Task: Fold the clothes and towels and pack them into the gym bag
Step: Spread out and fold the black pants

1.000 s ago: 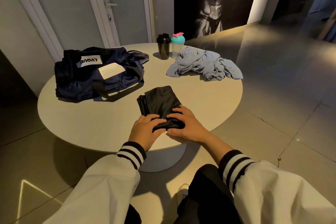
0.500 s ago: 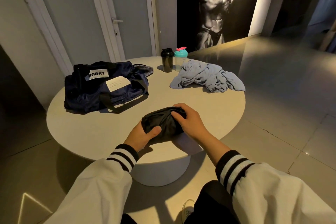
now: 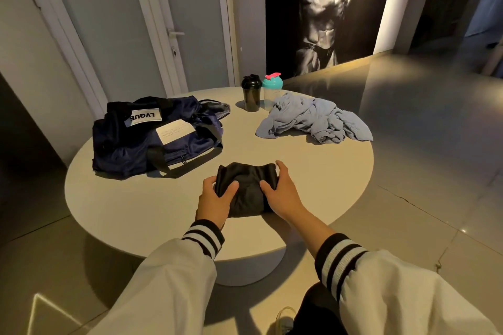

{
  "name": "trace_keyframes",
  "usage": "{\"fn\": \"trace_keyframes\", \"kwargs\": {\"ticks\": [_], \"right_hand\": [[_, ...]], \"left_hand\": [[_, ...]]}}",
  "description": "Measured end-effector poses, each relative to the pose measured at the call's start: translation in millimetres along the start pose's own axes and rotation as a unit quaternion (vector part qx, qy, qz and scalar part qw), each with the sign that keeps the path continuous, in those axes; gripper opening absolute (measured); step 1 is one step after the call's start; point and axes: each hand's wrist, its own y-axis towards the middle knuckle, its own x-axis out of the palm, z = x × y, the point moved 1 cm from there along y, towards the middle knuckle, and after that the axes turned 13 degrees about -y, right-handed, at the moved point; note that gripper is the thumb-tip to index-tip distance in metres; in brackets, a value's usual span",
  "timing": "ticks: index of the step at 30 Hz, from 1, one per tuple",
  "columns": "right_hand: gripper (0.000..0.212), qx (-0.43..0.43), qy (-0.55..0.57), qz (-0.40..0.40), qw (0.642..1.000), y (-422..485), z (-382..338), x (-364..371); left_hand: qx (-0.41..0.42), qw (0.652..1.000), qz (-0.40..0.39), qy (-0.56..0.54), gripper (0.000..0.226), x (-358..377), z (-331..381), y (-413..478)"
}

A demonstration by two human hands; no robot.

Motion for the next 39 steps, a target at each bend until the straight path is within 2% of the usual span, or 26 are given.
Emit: {"fn": "trace_keyframes", "kwargs": {"ticks": [4, 8, 11, 15, 18, 24, 31, 35, 37, 39], "right_hand": [[0.054, -0.004, -0.078, 0.005, 0.997, 0.2, 0.0, 9.5], [0.040, -0.032, -0.126, -0.057, 0.990, 11.3, -2.6, 10.7], [0.030, -0.028, -0.043, -0.041, 0.998, 18.6, -10.3, 11.8], [0.029, -0.038, 0.033, 0.020, 0.999, 42.7, -17.3, 25.4], [0.030, -0.057, 0.062, 0.038, 0.996, 76.7, -23.7, 40.6], [0.033, -0.021, 0.138, 0.013, 0.990, 121.5, -63.8, 36.0], [0.035, 0.025, 0.171, -0.002, 0.985, 132.8, -167.8, -10.4], [0.036, 0.054, 0.203, 0.000, 0.978, 135.6, -221.5, -31.2], [0.034, 0.051, 0.199, -0.011, 0.979, 139.6, -240.2, -29.2], [0.035, 0.050, 0.197, -0.024, 0.979, 144.9, -254.5, -21.2]], "left_hand": [[0.024, 0.997, 0.040, 0.058, 0.035, 3.2, -5.2, 2.6], [0.085, 0.989, 0.057, 0.107, 0.039, 3.6, 0.0, 3.7], [0.081, 0.987, 0.037, 0.135, 0.035, 2.4, -1.1, 17.7], [0.009, 0.997, 0.011, 0.075, 0.036, 1.9, 2.8, 50.6], [0.018, 0.999, 0.019, 0.034, 0.036, -4.8, 4.5, 84.0], [0.026, 1.000, 0.017, 0.000, 0.031, -19.9, 50.9, 124.8], [-0.102, 0.994, 0.023, -0.036, 0.049, -51.0, 163.5, 129.4], [-0.184, 0.975, 0.022, -0.122, 0.026, -70.5, 212.3, 125.8], [-0.249, 0.954, 0.011, -0.165, 0.036, -83.8, 221.4, 126.2], [-0.267, 0.942, 0.007, -0.205, 0.050, -97.1, 224.6, 132.5]]}}
